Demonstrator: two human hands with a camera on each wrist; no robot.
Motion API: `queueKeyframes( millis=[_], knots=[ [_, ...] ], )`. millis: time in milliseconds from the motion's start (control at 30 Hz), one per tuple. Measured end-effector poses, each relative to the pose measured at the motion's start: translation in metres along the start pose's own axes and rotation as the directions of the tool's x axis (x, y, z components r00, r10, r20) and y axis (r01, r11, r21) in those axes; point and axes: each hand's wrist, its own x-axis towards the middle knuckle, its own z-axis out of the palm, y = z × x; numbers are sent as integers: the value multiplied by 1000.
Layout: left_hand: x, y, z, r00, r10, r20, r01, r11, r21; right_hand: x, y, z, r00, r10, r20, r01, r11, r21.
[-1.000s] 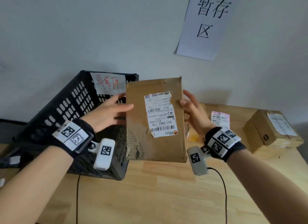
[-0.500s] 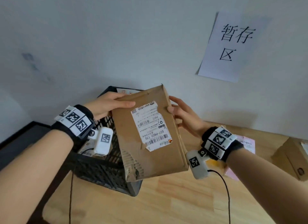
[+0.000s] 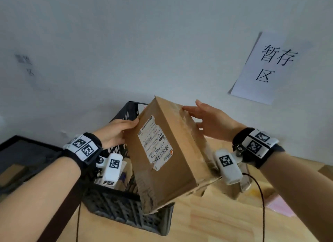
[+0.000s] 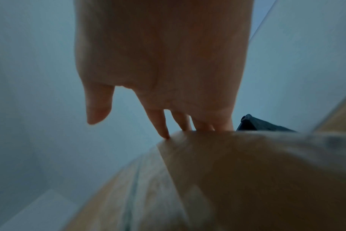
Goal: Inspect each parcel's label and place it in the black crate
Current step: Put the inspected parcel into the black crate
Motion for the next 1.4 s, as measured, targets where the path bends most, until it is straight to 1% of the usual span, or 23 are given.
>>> queueKeyframes(
  millis=[133, 200, 267, 333, 400, 433, 500, 567, 667, 733, 833, 867, 933, 1000, 1033, 1067, 1133, 1200, 1233, 1267, 1300, 1367, 1400],
  knots=[
    [6, -19, -36, 999, -46, 9, 47, 992, -120, 24, -23, 29, 999, 23, 37, -25, 998, 63],
    [9, -24, -56, 997, -70, -10, 67, 980, -190, 41, -28, 46, 998, 59, -19, -56, 989, 139],
    [11, -29, -74, 993, -114, -34, 104, 971, -213, 55, -25, 52, 992, 96, -78, -74, 967, 245],
    [12, -36, -88, 982, -170, -83, 145, 957, -252, 65, -17, 49, 983, 152, -102, -120, 956, 267],
    [13, -44, -102, 963, -209, -172, 158, 950, -270, 72, -8, 45, 957, 278, -79, -261, 948, 183],
    [13, -49, -107, 959, -219, -178, 171, 953, -252, 74, -4, 44, 936, 346, -62, -339, 935, 106],
    [13, -52, -109, 963, -240, -122, 215, 958, -188, 77, 3, 45, 891, 451, -56, -454, 889, -64],
    [15, -54, -109, 959, -274, -78, 263, 957, -123, 82, 9, 46, 867, 494, -72, -499, 856, -136],
    [20, -57, -107, 960, -261, -105, 263, 965, 11, 83, 17, 40, 862, 497, -100, -507, 842, -186],
    [24, -60, -109, 951, -286, -119, 292, 956, 36, 79, 19, 36, 869, 485, -99, -495, 858, -138],
    [27, -65, -113, 918, -381, -113, 390, 918, 75, 71, 25, 28, 902, 425, -77, -425, 905, 26],
    [29, -67, -112, 904, -410, -121, 421, 904, 82, 67, 28, 23, 917, 393, -74, -384, 917, 112],
    [33, -70, -109, 875, -466, -132, 477, 877, 63, 62, 36, 17, 950, 295, -99, -252, 916, 314],
    [34, -72, -102, 853, -513, -100, 517, 856, 17, 58, 42, 18, 975, 192, -113, -115, 868, 484],
    [34, -71, -98, 849, -523, -74, 525, 851, 4, 58, 45, 21, 982, 154, -106, -75, 843, 532],
    [34, -71, -92, 852, -521, -42, 522, 853, 11, 58, 45, 27, 987, 131, -94, -62, 844, 533],
    [33, -70, -86, 872, -488, 36, 486, 873, 47, 60, 48, 41, 990, 126, -69, -86, 905, 416],
    [30, -69, -83, 884, -453, 117, 444, 891, 91, 63, 49, 55, 992, 123, -37, -103, 937, 334],
    [29, -68, -82, 884, -443, 152, 430, 896, 110, 64, 51, 58, 990, 129, -55, -102, 932, 348],
    [27, -66, -81, 888, -427, 170, 412, 904, 118, 66, 53, 60, 987, 141, -80, -98, 912, 398],
    [26, -65, -81, 899, -407, 161, 395, 913, 102, 69, 56, 60, 987, 131, -98, -72, 886, 458],
    [25, -61, -82, 926, -369, 83, 368, 929, 29, 74, 61, 62, 991, 71, -118, 10, 817, 577],
    [24, -59, -81, 932, -357, 55, 359, 932, -38, 77, 63, 64, 989, 48, -140, 49, 789, 613]
  ],
)
